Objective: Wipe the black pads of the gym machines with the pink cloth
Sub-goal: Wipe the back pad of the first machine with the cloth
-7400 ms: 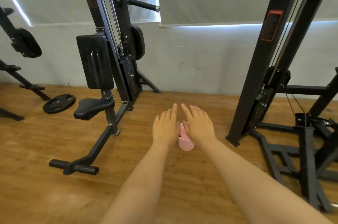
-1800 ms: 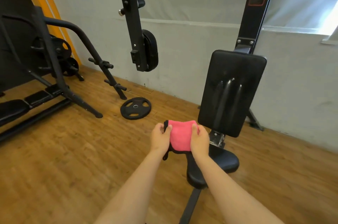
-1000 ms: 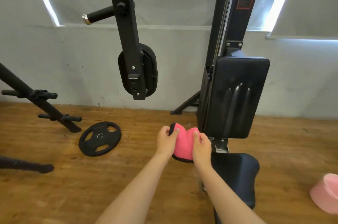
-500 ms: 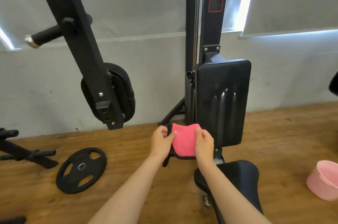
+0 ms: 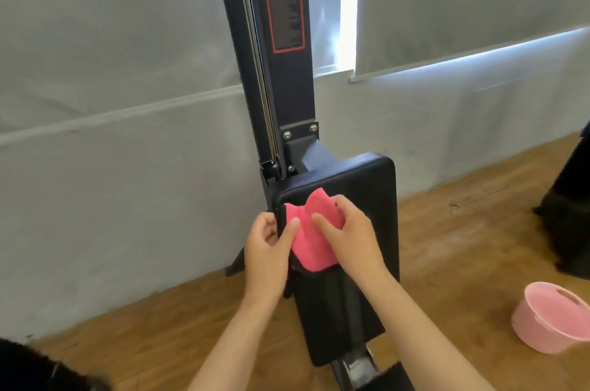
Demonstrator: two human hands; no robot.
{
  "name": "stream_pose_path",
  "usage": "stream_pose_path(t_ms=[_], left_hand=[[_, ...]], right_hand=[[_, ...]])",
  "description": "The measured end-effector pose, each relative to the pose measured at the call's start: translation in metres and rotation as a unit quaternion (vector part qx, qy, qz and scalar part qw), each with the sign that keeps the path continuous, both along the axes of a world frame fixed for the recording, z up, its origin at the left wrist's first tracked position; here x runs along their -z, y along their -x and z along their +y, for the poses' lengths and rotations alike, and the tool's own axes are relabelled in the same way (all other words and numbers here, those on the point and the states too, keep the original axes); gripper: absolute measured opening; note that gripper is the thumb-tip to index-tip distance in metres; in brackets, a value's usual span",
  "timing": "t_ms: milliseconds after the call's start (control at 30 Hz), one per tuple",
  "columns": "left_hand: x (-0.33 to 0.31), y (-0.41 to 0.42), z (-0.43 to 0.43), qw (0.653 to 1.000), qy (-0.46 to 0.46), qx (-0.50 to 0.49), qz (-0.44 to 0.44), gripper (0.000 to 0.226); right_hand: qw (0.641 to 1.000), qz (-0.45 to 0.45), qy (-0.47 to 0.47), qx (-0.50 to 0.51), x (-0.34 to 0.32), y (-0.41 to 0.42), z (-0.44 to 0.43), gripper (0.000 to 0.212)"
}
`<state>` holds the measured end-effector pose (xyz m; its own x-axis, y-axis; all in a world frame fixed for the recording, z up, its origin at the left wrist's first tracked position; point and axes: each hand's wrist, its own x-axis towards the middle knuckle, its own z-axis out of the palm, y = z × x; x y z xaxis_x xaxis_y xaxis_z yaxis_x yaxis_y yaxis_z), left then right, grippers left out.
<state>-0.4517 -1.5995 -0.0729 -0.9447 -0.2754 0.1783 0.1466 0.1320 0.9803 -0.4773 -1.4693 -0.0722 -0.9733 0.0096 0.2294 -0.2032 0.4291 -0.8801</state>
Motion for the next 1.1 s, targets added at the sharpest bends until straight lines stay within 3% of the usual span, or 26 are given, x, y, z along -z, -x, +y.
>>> stream_pose_path(t_ms=[167,367,433,533,600,700,767,867,933,1100], left_hand=[[-0.042,0.048,0.010,0.997,-0.030,0.050,0.056,0.016],[-0.064,0.081,0.009,0.975,-0.062,0.202,0.071,0.048],[-0.065,0.089,0.004,0.978,-0.037,0.182,0.092,0.042],[-0.050,0.098,-0.007,0.991,0.082,0.036,0.100,0.017],[-0.035,0.098,-0.013,0.992,0.106,-0.025,0.056,0.023],[-0.007,0.092,-0.016,0.995,0.087,0.022,-0.052,0.076],[0.008,0.089,-0.016,0.993,0.082,0.043,-0.075,0.089],[0.024,0.088,-0.022,0.996,0.049,0.018,-0.078,0.082],[0.027,0.090,-0.028,0.995,0.014,0.023,-0.091,0.074],[0.036,0.094,-0.040,0.993,0.018,0.053,-0.104,0.060]], right_hand=[[0.999,0.033,-0.004,-0.023,-0.031,0.032,0.005,0.027],[0.997,0.054,0.050,-0.032,-0.055,0.055,0.008,0.036],[0.996,0.066,0.045,-0.030,-0.057,0.071,0.011,0.029],[0.997,0.068,0.005,-0.048,-0.064,0.094,0.015,0.013],[0.995,0.055,-0.032,-0.074,-0.074,0.107,0.017,0.012],[0.973,0.001,-0.182,-0.145,-0.087,0.127,0.011,0.009],[0.945,-0.026,-0.272,-0.177,-0.084,0.137,-0.001,0.012],[0.914,-0.026,-0.352,-0.201,-0.069,0.146,-0.021,0.016],[0.919,-0.009,-0.327,-0.220,-0.064,0.148,-0.021,0.014],[0.910,0.007,-0.297,-0.289,-0.063,0.155,-0.022,0.038]])
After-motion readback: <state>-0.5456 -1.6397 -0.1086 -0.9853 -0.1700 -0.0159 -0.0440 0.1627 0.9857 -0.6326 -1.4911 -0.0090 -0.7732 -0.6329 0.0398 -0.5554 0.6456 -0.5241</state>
